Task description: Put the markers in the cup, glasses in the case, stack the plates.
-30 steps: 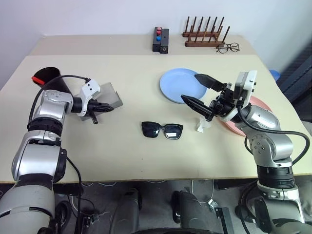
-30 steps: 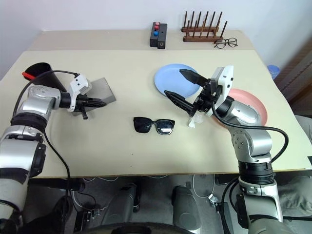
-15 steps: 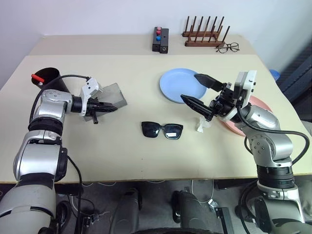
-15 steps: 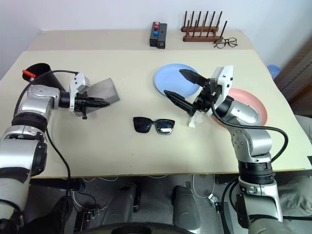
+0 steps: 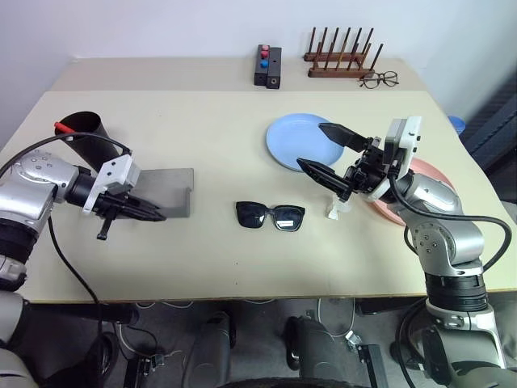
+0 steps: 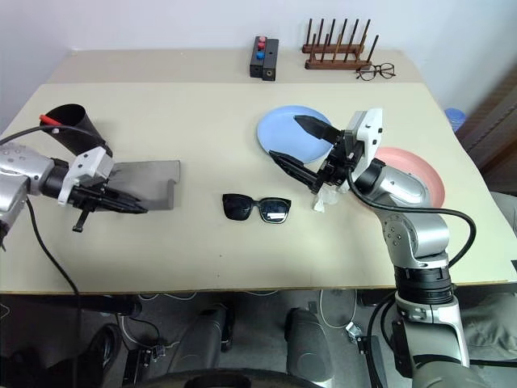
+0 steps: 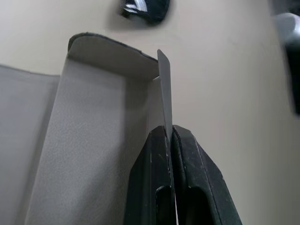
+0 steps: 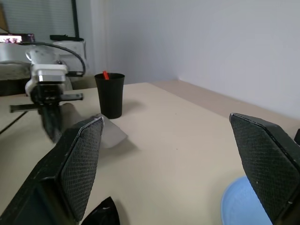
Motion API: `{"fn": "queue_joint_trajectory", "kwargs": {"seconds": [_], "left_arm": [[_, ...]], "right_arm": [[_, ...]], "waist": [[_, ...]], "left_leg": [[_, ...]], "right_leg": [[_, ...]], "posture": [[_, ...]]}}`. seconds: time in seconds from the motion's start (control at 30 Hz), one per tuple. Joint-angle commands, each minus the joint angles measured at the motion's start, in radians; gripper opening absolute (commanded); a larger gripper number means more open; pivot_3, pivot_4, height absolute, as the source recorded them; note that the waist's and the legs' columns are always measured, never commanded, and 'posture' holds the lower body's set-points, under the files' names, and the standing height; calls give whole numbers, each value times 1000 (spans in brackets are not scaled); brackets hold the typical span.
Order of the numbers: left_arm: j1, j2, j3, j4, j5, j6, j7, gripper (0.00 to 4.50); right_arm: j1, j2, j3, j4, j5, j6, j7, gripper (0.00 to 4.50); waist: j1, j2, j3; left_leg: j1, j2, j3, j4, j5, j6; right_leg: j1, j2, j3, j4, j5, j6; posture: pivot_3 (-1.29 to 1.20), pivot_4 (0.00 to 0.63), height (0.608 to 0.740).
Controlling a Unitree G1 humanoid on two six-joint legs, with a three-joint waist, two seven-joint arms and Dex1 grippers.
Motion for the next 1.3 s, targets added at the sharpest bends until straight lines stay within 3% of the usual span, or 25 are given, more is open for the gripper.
{"fn": "queue_joint_trajectory", "kwargs": {"seconds": [0.03,0.77,1.2,1.3], "left_arm": [[16,25,-26,-69,-57,-14,-3,21],[97,-153,122,-65,159,14,5,21],[69,-232,186,-37,240,86,10,21],[67,-234,186,-31,244,91,-2,890]], "right_arm": [[-20,1,-8,-18,13,-3,5,4406],[-7,-2,-14,-36,17,7,6,4406],[-7,-1,-14,-38,10,-1,5,4406],[-7,-3,-16,-37,7,-3,4,4406]], "waist": [[-1,0,0],[-4,0,0],[-3,0,0],[-3,0,0]], "left_leg": [[0,0,0,0,0,0],[-1,0,1,0,0,0],[0,0,0,0,0,0],[0,0,0,0,0,0]], "right_leg": [[0,0,0,0,0,0],[-1,1,0,2,0,0],[-1,1,0,2,0,0],[-1,1,0,2,0,0]], "posture": [[0,150,740],[0,150,740],[0,150,740],[0,150,740]]}}
